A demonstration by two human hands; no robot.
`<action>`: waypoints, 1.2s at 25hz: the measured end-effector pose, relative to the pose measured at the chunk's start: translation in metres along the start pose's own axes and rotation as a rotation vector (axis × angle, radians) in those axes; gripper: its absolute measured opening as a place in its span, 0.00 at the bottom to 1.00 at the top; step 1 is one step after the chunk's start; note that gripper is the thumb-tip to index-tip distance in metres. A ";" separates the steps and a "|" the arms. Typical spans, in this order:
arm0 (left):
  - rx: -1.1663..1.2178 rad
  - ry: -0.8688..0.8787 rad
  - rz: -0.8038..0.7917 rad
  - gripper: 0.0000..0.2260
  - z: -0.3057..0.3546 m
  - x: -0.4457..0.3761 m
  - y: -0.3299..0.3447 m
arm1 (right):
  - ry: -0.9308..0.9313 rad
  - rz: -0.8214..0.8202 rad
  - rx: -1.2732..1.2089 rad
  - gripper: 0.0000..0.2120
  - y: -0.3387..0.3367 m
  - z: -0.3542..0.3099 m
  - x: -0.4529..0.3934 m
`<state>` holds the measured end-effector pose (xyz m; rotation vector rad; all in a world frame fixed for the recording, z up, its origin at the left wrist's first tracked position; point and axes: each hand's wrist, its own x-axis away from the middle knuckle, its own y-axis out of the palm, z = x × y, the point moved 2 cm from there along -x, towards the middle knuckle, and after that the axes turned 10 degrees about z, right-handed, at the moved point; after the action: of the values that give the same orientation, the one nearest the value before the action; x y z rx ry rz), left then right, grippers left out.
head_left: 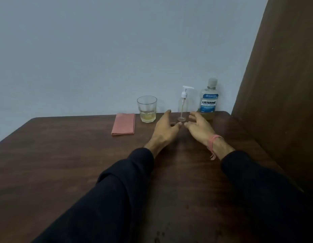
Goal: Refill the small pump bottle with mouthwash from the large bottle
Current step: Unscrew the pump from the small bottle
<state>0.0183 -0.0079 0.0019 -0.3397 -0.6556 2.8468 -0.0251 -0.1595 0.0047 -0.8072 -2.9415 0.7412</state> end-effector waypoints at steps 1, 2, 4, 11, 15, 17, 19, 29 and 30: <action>-0.017 0.025 0.027 0.38 -0.001 -0.015 0.007 | -0.004 0.034 0.012 0.31 0.005 0.003 -0.013; -0.047 0.039 0.038 0.38 -0.001 -0.029 0.013 | 0.000 0.051 0.033 0.31 0.005 0.003 -0.023; -0.086 0.049 0.039 0.37 0.000 -0.051 0.023 | 0.009 0.054 0.052 0.32 0.007 0.004 -0.042; -0.085 0.117 0.057 0.25 0.001 -0.021 -0.002 | -0.118 0.034 0.044 0.24 -0.010 -0.003 0.011; -0.068 0.190 -0.003 0.26 -0.011 0.077 -0.057 | -0.181 -0.152 0.028 0.18 -0.033 -0.005 0.097; -0.054 0.185 -0.010 0.25 -0.021 0.130 -0.079 | -0.230 -0.315 -0.028 0.16 -0.042 -0.011 0.138; -0.012 0.169 -0.002 0.23 -0.026 0.171 -0.092 | -0.321 -0.314 -0.182 0.20 -0.045 -0.026 0.169; -0.109 0.202 0.057 0.29 -0.023 0.194 -0.096 | -0.367 -0.012 -0.566 0.15 -0.016 -0.044 0.189; -0.112 0.196 0.056 0.29 -0.024 0.193 -0.095 | -0.352 -0.028 -0.591 0.15 -0.016 -0.042 0.189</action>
<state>-0.1461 0.1323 -0.0102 -0.6557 -0.7774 2.7854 -0.1915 -0.0619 0.0272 -0.7002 -3.5408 -0.0179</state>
